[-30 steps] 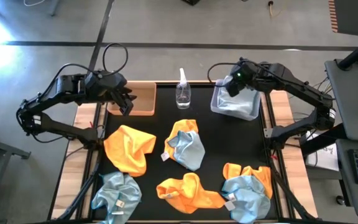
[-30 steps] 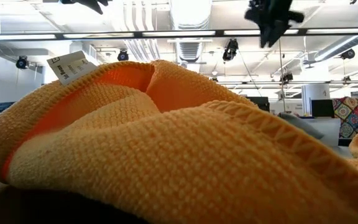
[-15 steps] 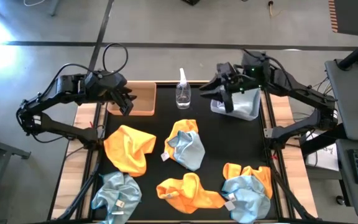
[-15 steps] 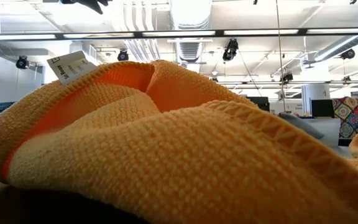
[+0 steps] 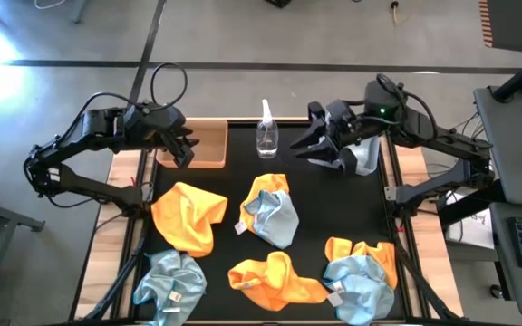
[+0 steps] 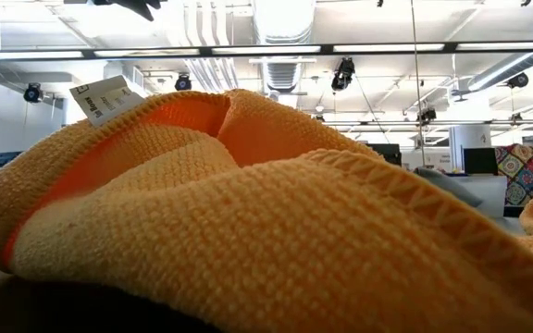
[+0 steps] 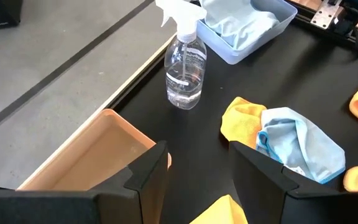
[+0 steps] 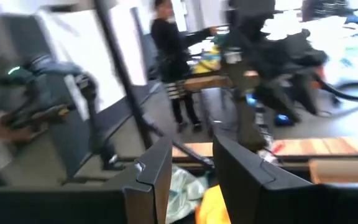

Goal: Sort microfiber towel by color & place in baskets
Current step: Put the blue towel into the transparent bin

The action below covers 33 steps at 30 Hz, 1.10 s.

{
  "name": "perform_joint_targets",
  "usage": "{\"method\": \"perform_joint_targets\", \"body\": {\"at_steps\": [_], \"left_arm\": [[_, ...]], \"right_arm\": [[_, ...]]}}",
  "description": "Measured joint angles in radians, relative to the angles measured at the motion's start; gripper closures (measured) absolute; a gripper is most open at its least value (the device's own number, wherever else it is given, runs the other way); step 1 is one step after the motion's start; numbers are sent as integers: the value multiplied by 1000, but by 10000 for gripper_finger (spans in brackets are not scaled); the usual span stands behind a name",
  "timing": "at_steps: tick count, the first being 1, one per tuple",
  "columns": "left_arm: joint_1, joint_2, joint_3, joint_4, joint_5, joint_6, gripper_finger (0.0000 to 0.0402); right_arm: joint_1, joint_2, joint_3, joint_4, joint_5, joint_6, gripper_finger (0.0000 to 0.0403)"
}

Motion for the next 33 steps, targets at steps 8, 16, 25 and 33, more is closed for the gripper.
{"method": "perform_joint_targets", "body": {"at_steps": [8,16,25,33], "left_arm": [[0,0,0,0,0,6,246],[0,0,0,0,0,-21,246],[0,0,0,0,1,-21,246],[0,0,0,0,1,-24,246]], "right_arm": [[3,0,0,-4,115,187,292],[3,0,0,-10,115,207,292],[3,31,0,-29,-24,262,289],[8,57,1,-39,-70,251,289]]}}
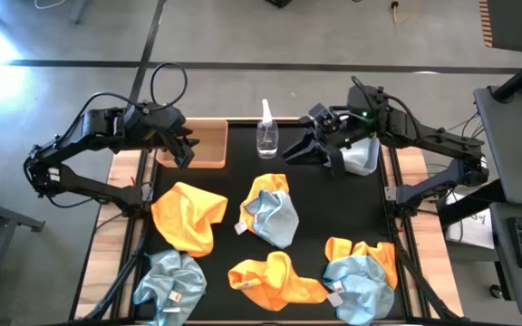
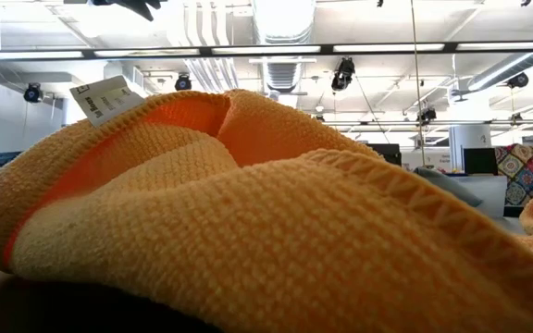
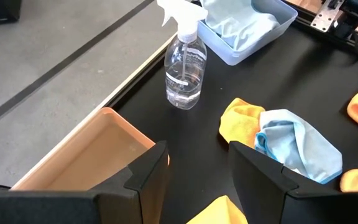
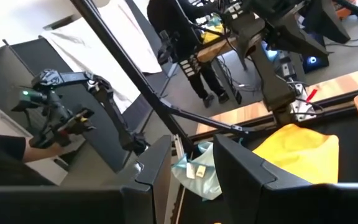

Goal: Sort microfiber towel by color & place in baskets
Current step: Put the blue towel into the transparent bin

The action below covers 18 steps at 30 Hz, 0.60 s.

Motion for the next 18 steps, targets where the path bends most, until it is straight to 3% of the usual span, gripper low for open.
{"method": "perform_joint_targets", "body": {"at_steps": [11,18], "left_arm": [[0,0,0,0,0,-15,246],[0,0,0,0,0,-23,246]], "right_arm": [[0,-82,0,-19,-51,16,289],[0,-162,1,-258,-29,-10,294]]}}
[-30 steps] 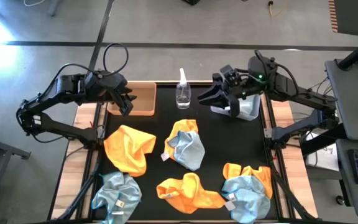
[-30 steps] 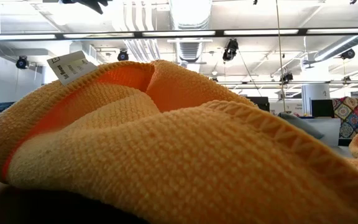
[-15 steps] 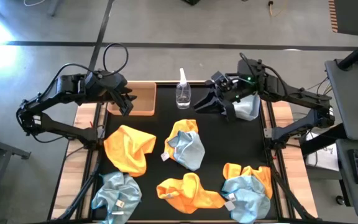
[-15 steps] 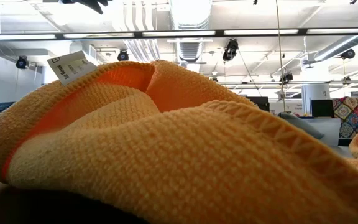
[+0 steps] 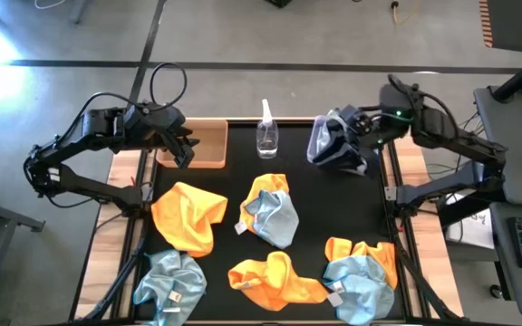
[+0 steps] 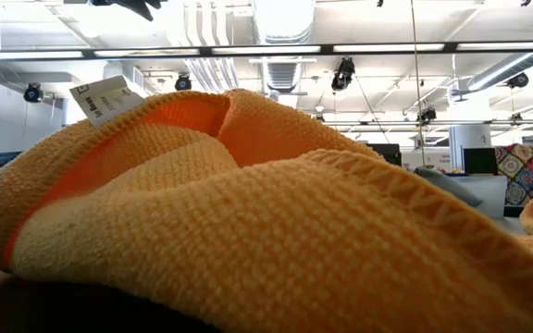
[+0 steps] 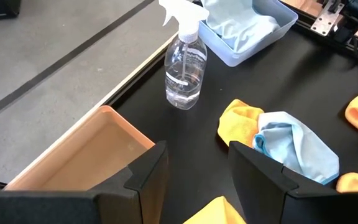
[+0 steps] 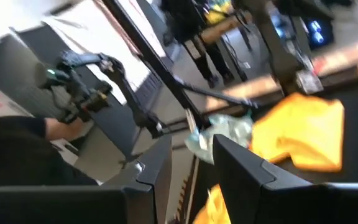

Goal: Sort microfiber towel by color & place in baskets
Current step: Put the blue towel into the transparent bin

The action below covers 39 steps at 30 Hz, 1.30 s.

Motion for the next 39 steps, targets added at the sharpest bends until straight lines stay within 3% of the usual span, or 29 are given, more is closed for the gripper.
{"method": "perform_joint_targets", "body": {"at_steps": [6,17,25,39], "left_arm": [[0,0,0,19,0,-9,246],[0,0,0,46,0,-11,246],[0,0,0,49,0,-11,246],[0,-26,0,45,0,31,246]], "right_arm": [[0,-7,0,-227,89,35,303],[0,-3,0,-728,92,140,301],[45,14,-2,-759,93,188,301],[287,15,-136,-761,152,414,300]]}}
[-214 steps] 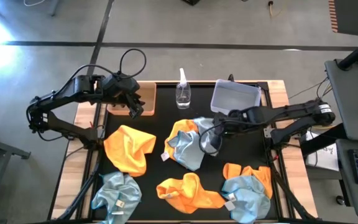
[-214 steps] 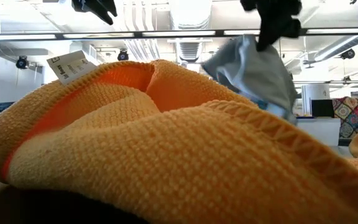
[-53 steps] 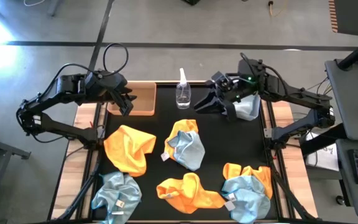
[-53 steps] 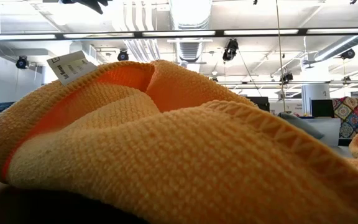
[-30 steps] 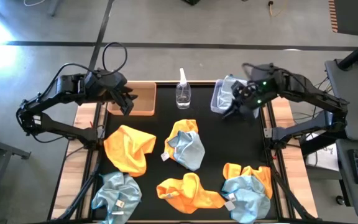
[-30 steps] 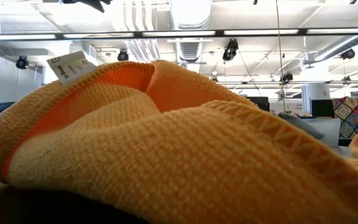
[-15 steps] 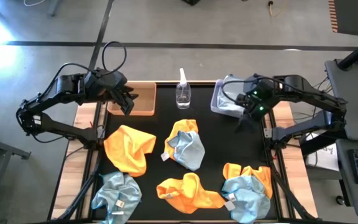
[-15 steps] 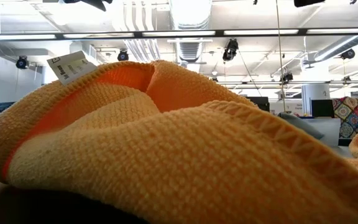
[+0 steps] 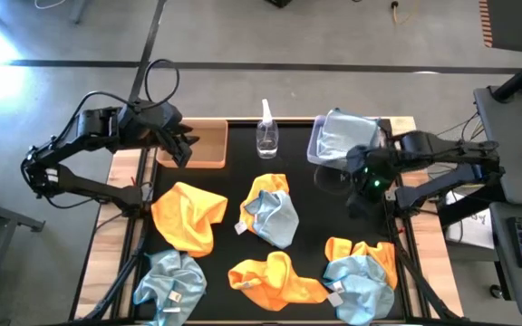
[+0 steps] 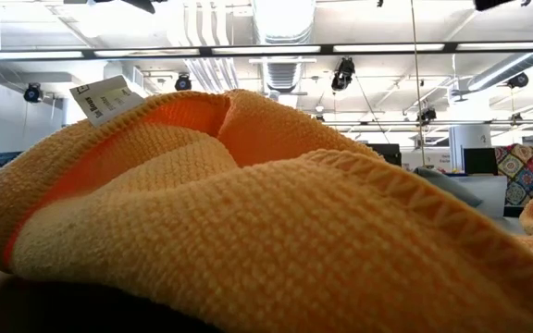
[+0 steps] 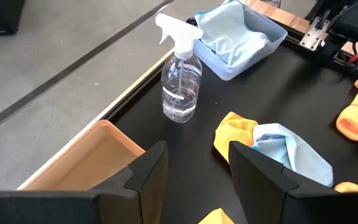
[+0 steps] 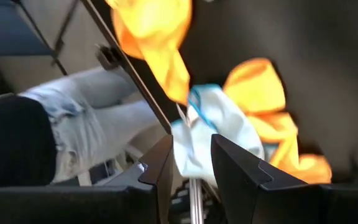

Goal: Sort microfiber towel by color & place in baskets
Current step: Put the blue towel into the transparent bin

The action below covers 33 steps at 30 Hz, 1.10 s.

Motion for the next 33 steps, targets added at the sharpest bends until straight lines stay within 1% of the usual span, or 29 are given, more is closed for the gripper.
{"method": "perform_joint_targets", "body": {"at_steps": [9,12,18,24,28,33], "left_arm": [[0,-44,0,1,-1,26,246],[0,-59,0,6,-2,42,246],[0,-83,0,13,-3,49,246],[0,-105,0,14,-3,49,246],[0,-116,0,15,-3,49,246],[0,-120,0,15,-3,47,246]], "right_arm": [[154,0,-175,4,0,168,300],[196,0,-236,29,1,215,300],[280,0,-361,213,-8,322,300],[334,0,-469,416,-8,416,300],[351,0,-523,477,-8,466,300],[375,-1,-577,476,-7,519,300]]}}
